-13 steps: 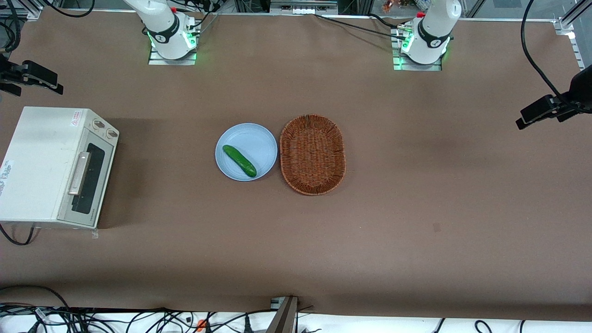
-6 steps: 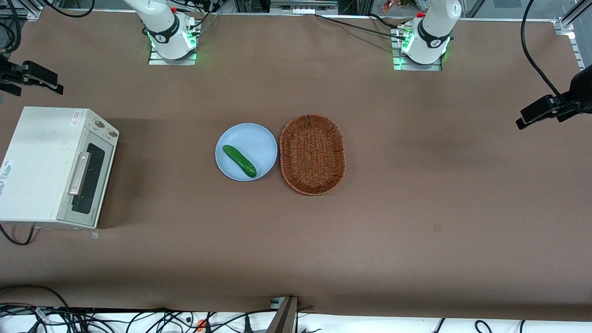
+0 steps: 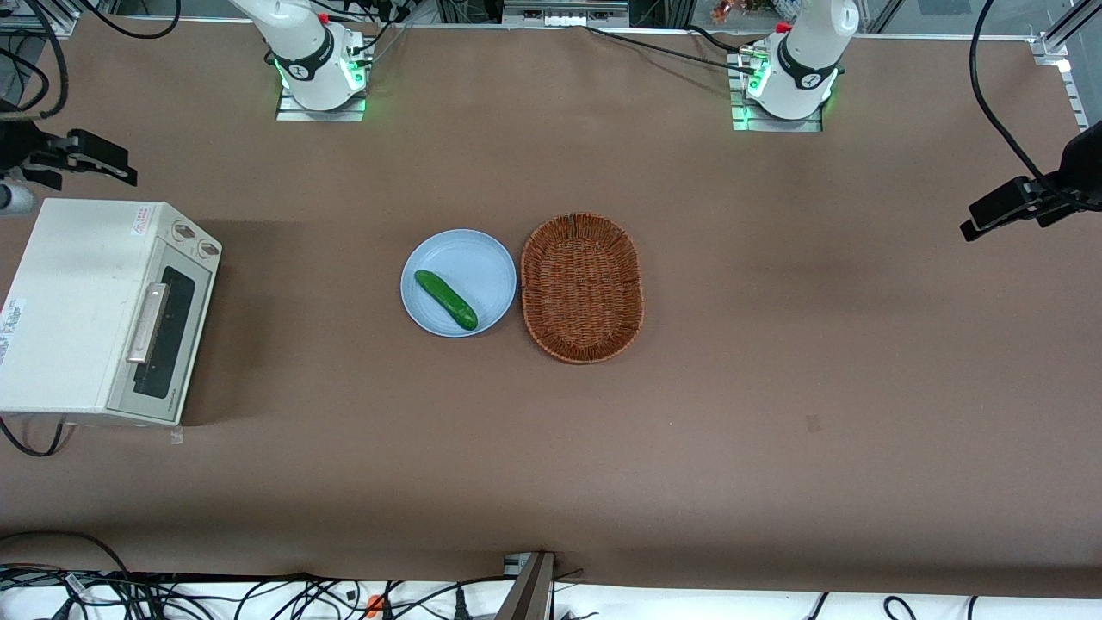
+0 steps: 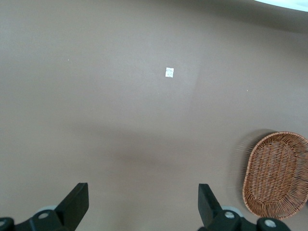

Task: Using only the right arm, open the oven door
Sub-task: 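Move the right gripper down to the toaster oven's silver door handle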

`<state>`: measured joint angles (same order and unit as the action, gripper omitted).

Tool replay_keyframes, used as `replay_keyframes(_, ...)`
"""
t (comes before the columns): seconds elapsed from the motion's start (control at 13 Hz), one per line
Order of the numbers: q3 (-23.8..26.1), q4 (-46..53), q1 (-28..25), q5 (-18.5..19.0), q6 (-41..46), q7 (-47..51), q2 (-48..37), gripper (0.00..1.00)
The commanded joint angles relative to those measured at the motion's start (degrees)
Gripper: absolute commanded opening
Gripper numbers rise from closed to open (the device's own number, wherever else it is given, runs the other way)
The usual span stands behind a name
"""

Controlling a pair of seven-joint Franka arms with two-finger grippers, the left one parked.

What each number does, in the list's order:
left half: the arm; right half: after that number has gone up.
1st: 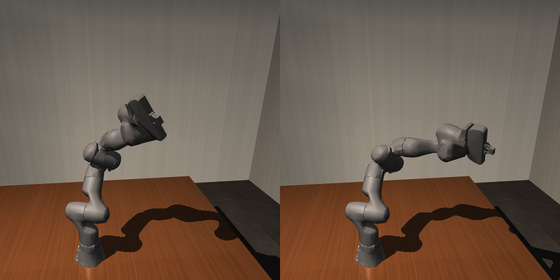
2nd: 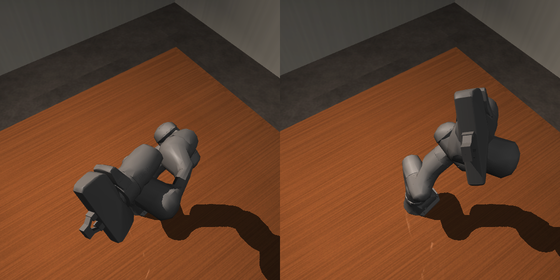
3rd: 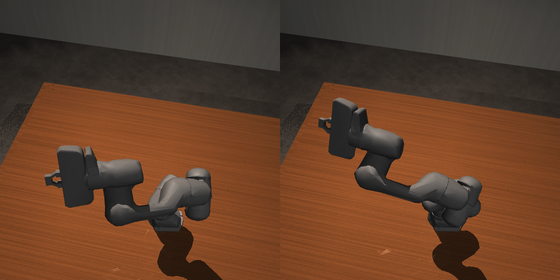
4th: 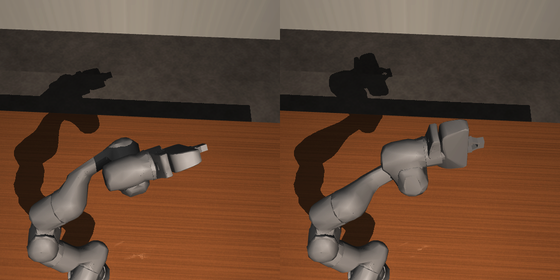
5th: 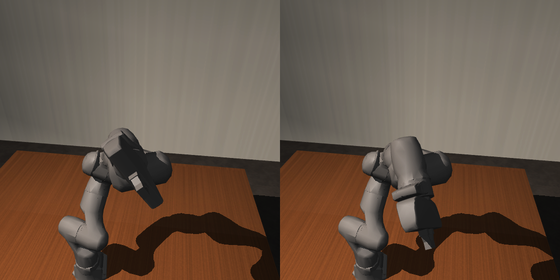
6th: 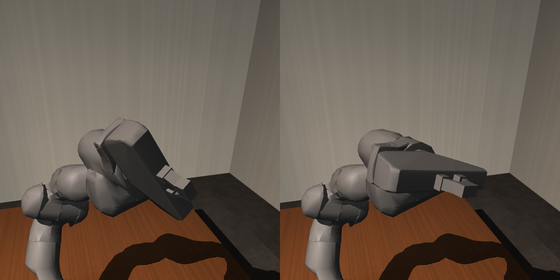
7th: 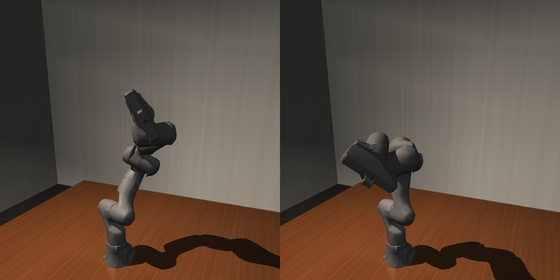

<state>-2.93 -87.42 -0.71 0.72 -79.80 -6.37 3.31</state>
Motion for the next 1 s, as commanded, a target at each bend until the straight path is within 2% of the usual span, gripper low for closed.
replay_keyframes(0.0, 0.2, 0.5, -1.7, 1.0, 0.3, 4.3, 3.1, 0.98)
replay_keyframes(0.15, 0.2, 0.5, -3.6, 1.9, -0.7, 5.1, 5.3, 0.98)
replay_keyframes(0.23, 0.2, 0.1, -4.8, 3.8, -1.4, 5.2, 6.7, 0.97)
replay_keyframes(0.38, 0.2, -2.3, -5.3, 4.8, -4.6, 6.2, 8.0, 0.9)
replay_keyframes(0.54, 0.1, -7.3, -5.1, 6.0, -10.4, 6.2, 8.0, 0.72)
replay_keyframes(0.69, 0.1, -11.4, -5.1, 9.2, -14.8, 6.3, 8.0, 0.44)
replay_keyframes(0.92, 0.0, -12.2, -5.1, 13.1, -16.2, 7.0, 11.0, 0.17)
